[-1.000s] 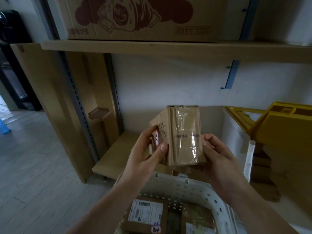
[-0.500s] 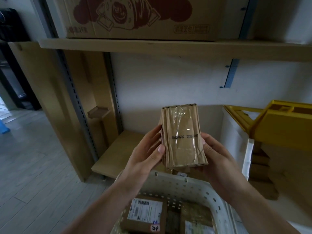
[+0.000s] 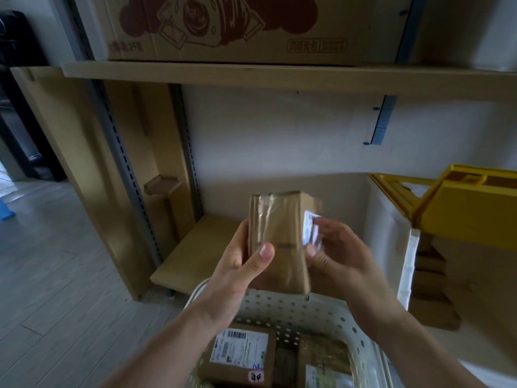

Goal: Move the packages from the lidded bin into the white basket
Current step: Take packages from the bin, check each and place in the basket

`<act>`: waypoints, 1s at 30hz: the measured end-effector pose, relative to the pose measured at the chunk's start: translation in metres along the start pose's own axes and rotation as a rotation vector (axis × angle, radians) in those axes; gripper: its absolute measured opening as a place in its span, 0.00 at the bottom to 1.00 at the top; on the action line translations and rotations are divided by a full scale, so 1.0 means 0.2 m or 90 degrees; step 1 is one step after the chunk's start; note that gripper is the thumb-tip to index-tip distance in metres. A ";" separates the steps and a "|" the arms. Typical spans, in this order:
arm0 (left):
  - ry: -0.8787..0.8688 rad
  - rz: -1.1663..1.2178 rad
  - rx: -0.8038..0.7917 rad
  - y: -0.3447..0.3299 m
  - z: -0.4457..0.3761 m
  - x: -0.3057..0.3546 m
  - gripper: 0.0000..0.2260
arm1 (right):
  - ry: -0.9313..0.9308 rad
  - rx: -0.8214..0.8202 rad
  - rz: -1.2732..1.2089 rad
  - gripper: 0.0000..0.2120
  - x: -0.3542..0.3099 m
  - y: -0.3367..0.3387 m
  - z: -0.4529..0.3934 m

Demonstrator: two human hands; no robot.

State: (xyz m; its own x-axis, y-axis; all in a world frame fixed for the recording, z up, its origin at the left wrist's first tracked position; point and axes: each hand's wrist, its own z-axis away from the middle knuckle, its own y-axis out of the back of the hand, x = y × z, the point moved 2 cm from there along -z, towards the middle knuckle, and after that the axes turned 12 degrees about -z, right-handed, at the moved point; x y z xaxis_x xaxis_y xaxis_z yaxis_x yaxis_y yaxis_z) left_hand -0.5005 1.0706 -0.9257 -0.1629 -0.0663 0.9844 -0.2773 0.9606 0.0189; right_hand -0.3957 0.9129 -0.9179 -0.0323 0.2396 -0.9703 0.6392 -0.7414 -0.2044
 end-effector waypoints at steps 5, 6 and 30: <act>0.002 0.022 -0.003 -0.01 0.00 -0.02 0.45 | 0.028 0.045 0.026 0.52 -0.01 -0.02 0.00; -0.002 0.019 0.004 -0.01 0.00 -0.02 0.46 | 0.028 0.050 0.034 0.55 -0.01 -0.02 0.00; -0.022 -0.038 0.200 0.09 -0.02 0.00 0.26 | 0.110 0.192 0.066 0.28 -0.07 0.08 0.01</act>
State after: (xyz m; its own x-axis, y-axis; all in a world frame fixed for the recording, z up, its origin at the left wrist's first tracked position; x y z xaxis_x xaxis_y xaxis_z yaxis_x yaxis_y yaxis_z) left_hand -0.5023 1.0896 -0.9243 -0.1684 -0.1352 0.9764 -0.5654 0.8247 0.0167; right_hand -0.3867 0.8964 -0.9078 0.1673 0.2364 -0.9572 0.3757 -0.9129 -0.1598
